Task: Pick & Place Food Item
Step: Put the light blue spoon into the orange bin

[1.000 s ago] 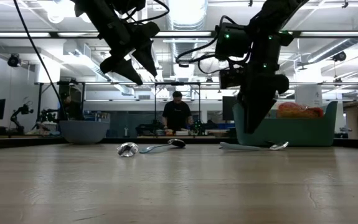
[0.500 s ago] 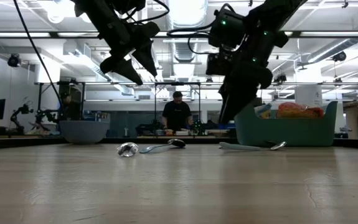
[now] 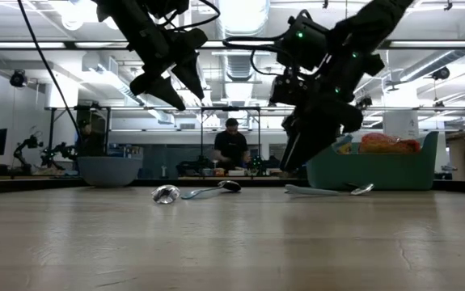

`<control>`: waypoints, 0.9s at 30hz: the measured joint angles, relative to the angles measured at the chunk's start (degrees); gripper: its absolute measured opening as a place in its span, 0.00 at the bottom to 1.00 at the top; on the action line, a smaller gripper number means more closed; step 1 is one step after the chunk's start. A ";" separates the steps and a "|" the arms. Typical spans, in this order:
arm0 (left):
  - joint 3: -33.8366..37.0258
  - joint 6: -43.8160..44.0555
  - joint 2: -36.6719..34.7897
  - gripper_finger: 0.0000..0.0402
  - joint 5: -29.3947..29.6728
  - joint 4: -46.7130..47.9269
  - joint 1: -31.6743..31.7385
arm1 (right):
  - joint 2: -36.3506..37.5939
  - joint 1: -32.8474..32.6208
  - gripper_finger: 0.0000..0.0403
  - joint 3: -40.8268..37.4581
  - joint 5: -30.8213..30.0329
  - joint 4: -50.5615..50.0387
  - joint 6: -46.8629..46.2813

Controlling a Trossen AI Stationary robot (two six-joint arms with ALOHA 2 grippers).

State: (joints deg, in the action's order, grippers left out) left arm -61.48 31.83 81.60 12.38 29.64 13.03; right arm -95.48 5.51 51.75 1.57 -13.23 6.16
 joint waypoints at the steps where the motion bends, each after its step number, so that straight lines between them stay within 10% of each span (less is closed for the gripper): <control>1: 0.01 -0.01 0.00 0.70 0.00 -0.01 -0.01 | 0.00 0.01 0.45 -0.72 -0.17 1.49 0.00; 27: 0.01 -0.01 0.00 0.70 0.00 0.03 0.00 | -3.59 0.01 0.45 -7.60 -0.03 13.22 0.01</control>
State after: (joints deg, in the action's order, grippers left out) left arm -61.47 31.81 81.60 12.38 29.67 13.03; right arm -99.07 5.52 44.14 1.54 -0.01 6.16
